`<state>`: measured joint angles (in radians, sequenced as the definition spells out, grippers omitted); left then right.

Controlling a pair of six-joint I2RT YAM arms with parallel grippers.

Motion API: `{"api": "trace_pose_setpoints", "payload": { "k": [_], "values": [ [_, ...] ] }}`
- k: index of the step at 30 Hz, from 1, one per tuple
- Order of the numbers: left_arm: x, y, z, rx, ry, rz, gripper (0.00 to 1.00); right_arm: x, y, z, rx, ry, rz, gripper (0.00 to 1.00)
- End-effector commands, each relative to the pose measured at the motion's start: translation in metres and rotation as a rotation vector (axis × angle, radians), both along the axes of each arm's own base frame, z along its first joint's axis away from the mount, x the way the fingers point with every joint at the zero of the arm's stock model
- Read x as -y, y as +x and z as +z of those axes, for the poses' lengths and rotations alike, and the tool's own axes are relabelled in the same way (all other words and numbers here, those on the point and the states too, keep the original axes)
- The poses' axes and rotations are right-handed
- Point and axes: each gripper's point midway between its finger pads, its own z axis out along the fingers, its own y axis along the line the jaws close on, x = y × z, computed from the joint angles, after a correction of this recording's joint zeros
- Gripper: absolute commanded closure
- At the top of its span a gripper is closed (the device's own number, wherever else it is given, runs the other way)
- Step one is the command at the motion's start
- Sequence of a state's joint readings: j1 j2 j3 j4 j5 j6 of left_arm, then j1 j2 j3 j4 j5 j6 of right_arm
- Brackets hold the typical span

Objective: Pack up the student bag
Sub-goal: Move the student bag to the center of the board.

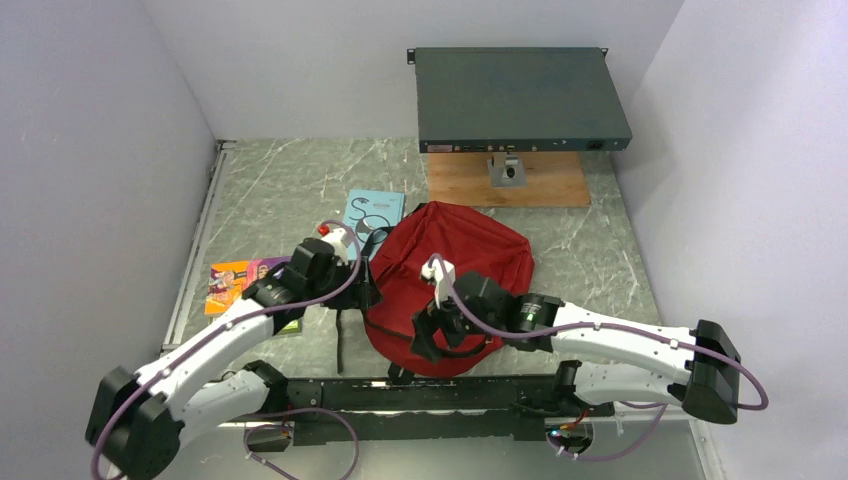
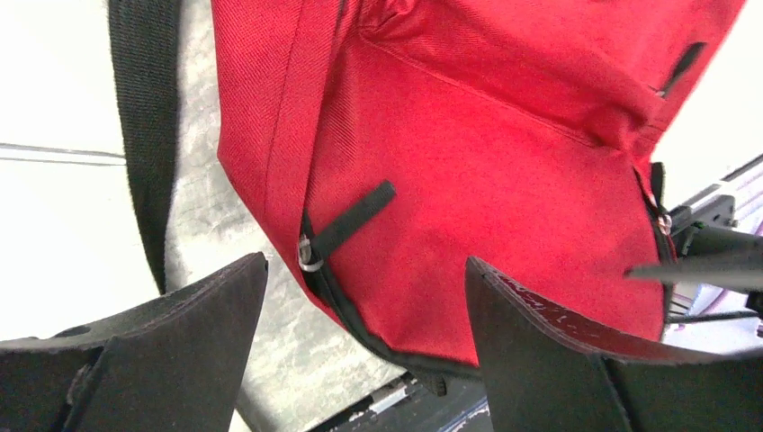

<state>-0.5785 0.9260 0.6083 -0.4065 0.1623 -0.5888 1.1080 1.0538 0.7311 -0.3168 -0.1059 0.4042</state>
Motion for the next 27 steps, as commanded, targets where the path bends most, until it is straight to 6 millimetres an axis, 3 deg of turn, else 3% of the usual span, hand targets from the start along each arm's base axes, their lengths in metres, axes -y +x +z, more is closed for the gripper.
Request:
{"api": "trace_pose_setpoints", "payload": {
  "k": [1,4,7,10,11,17,20,24,27],
  "values": [
    [0.017,0.016,-0.019,-0.057,-0.013,-0.009,0.19,-0.001,-0.001,-0.026,0.028,-0.07,-0.075,0.07],
    [0.031,0.023,-0.04,-0.117,-0.005,-0.054,0.42,0.0,-0.004,-0.039,0.023,-0.114,-0.145,0.2],
    [0.057,0.03,-0.044,-0.137,-0.041,-0.108,0.62,-0.004,-0.012,-0.036,-0.001,-0.056,-0.186,0.6],
    [0.093,0.038,-0.024,-0.065,-0.086,-0.167,0.68,-0.003,-0.025,-0.038,-0.074,0.046,-0.209,0.94],
    [0.105,0.041,-0.017,-0.047,-0.103,-0.184,0.68,-0.001,-0.027,-0.038,-0.095,0.077,-0.222,1.0],
    [0.167,0.058,0.001,-0.051,-0.177,-0.282,0.69,0.012,-0.037,-0.034,-0.124,0.137,-0.224,1.0],
    [0.188,0.062,0.005,-0.048,-0.181,-0.328,0.69,0.027,-0.026,-0.028,-0.097,0.143,-0.312,1.0],
    [0.211,0.062,0.007,-0.071,-0.212,-0.403,0.67,0.028,-0.022,-0.014,-0.074,0.222,-0.324,1.0],
    [0.228,0.063,0.014,-0.07,-0.216,-0.444,0.66,0.038,-0.01,-0.018,-0.054,0.205,-0.416,1.0]
  ]
}}
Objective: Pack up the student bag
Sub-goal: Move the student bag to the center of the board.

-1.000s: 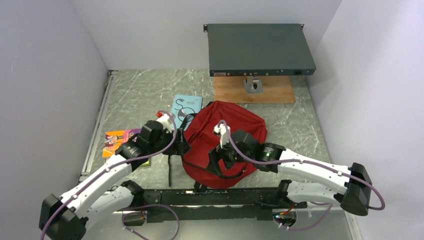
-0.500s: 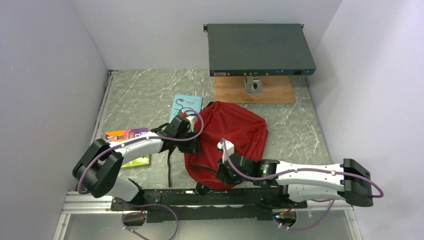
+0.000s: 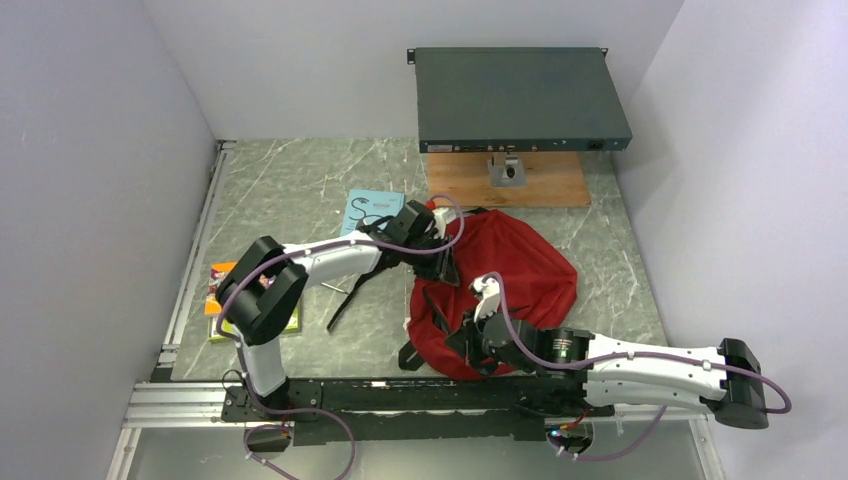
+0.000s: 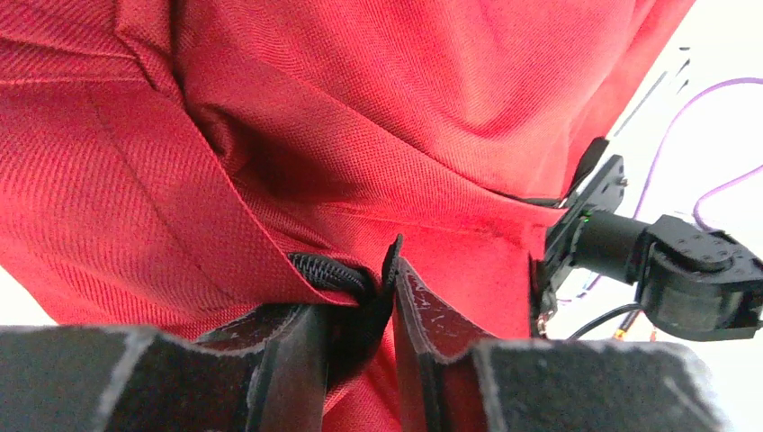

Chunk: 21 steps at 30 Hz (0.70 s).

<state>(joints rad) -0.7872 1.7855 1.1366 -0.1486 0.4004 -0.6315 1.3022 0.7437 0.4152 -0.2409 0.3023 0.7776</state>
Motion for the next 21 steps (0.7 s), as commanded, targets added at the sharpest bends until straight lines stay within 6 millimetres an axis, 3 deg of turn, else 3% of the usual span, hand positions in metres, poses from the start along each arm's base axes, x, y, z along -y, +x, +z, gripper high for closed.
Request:
{"api": "trace_pose_setpoints", "payload": {
  "k": [1,4,5,9,14,21],
  "values": [
    [0.045,0.019,0.05,0.111,-0.144,-0.074,0.65,0.004,0.012,0.013,-0.008,0.054,-0.135,1.0],
    [0.034,0.029,0.059,0.158,-0.104,-0.035,0.54,0.03,0.031,0.009,0.007,-0.016,-0.292,1.0],
    [0.027,0.031,0.062,0.173,-0.093,-0.024,0.46,0.037,0.036,0.009,0.017,-0.039,-0.32,1.0],
    [-0.012,0.032,0.081,0.24,-0.051,0.006,0.26,0.06,0.054,0.011,0.034,-0.112,-0.369,1.0],
    [-0.078,0.025,0.102,0.308,0.029,0.103,0.17,0.074,0.077,0.004,0.006,-0.167,-0.351,1.0],
    [-0.173,-0.016,0.13,0.371,0.181,0.31,0.09,0.078,0.097,0.018,0.047,-0.262,-0.318,1.0]
  ]
}}
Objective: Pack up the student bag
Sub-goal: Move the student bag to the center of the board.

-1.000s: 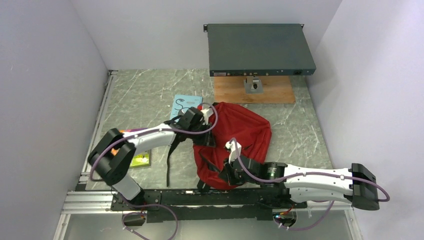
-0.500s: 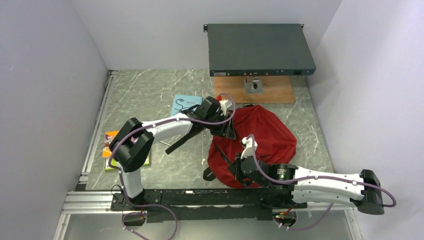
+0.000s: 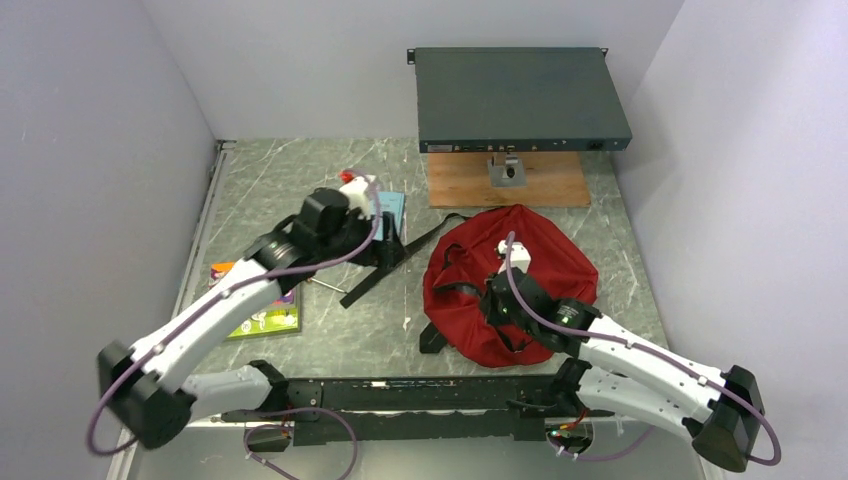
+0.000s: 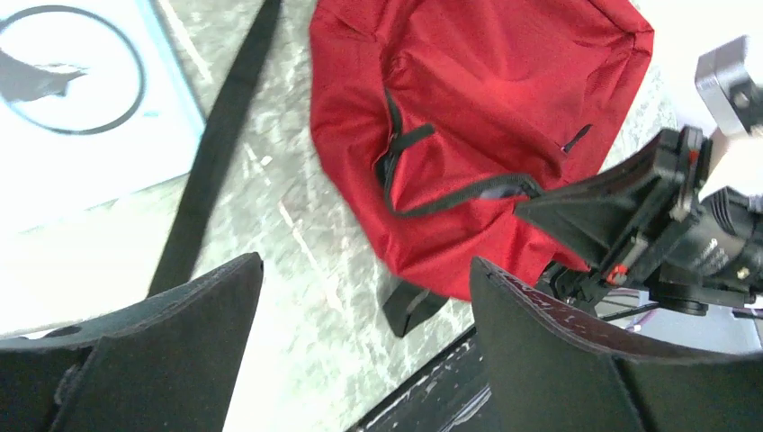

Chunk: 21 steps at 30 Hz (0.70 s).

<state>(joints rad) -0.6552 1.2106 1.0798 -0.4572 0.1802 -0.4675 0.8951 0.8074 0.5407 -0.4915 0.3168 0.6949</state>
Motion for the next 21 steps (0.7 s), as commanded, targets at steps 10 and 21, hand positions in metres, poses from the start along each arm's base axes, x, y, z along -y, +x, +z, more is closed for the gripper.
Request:
{"api": "trace_pose_setpoints", "payload": {
  "k": [10,21],
  "values": [
    [-0.163,-0.06,-0.012,0.001,0.224,0.517,0.0,-0.037,0.008,0.084,0.102,0.017,0.273,0.27],
    [-0.274,-0.011,-0.023,-0.042,0.293,0.777,0.0,-0.195,0.02,0.14,0.087,0.395,0.472,0.07]
  ]
}}
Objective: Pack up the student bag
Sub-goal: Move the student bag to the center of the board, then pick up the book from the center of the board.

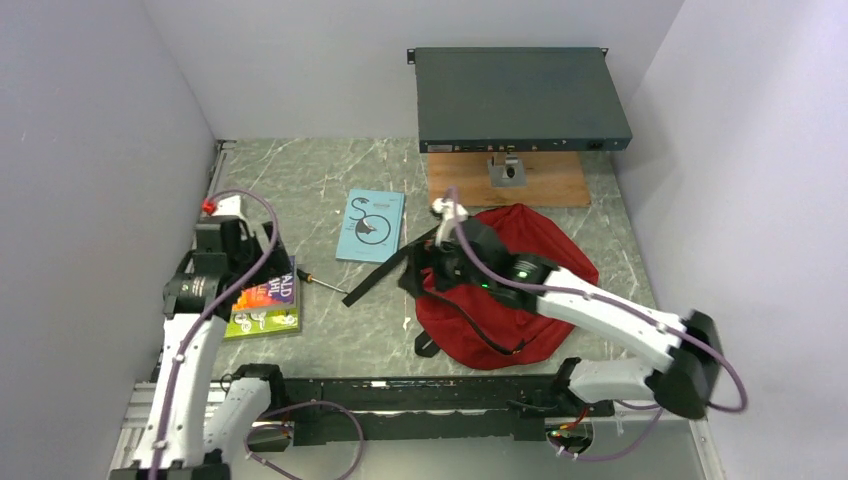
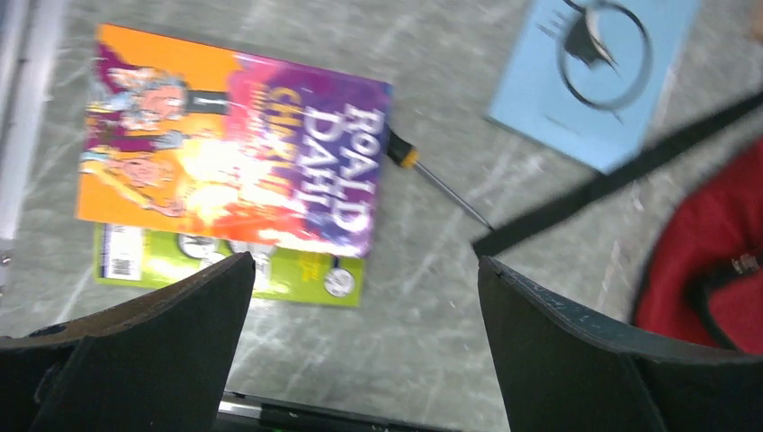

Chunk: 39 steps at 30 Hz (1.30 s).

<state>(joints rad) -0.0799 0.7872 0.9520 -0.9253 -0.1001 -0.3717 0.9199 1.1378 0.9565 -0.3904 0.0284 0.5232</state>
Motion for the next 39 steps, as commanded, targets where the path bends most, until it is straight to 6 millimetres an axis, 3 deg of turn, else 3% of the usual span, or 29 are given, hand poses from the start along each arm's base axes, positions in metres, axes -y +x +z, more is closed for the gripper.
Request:
{"api": "trace_pose_setpoints", "payload": {
  "k": [1,3,5,8,11,19,22,24,27,33,39],
  "values": [
    [-0.042,0.033,-0.003,0.043,-0.014,0.087,0.0,-0.102,-0.001,0.044,-0.022,0.295,0.146,0.06],
    [-0.071,0.045,-0.009,0.046,-0.03,0.214,0.0,-0.142,-0.002,0.035,-0.064,0.351,0.185,0.06],
    [-0.083,0.053,-0.013,0.04,-0.071,0.278,0.0,-0.179,0.0,0.027,-0.1,0.392,0.211,0.06],
    [-0.079,0.057,-0.022,0.025,-0.147,0.283,0.0,-0.221,0.015,0.015,-0.171,0.45,0.206,0.08],
    [-0.074,0.048,-0.025,0.045,-0.151,0.279,0.0,-0.248,0.036,-0.006,-0.203,0.455,0.158,0.1],
    [-0.035,0.023,0.027,0.173,-0.047,0.128,0.0,-0.281,0.08,-0.035,-0.225,0.483,0.112,0.18],
    [-0.024,0.016,0.047,0.263,-0.051,0.091,0.0,-0.295,0.091,-0.053,-0.239,0.468,0.138,0.36],
    [-0.013,0.014,0.054,0.3,-0.072,0.032,0.02,-0.305,0.098,-0.061,-0.256,0.45,0.142,0.37],
    [0.004,0.006,0.054,0.284,-0.109,-0.062,0.07,-0.314,0.107,-0.076,-0.27,0.447,0.134,0.37],
    [0.018,-0.013,0.063,0.334,-0.116,-0.154,0.07,-0.328,0.121,-0.096,-0.288,0.442,0.122,0.36],
    [0.037,-0.023,0.044,0.325,-0.204,-0.222,0.1,-0.338,0.12,-0.118,-0.335,0.46,0.147,0.4]
  ]
}}
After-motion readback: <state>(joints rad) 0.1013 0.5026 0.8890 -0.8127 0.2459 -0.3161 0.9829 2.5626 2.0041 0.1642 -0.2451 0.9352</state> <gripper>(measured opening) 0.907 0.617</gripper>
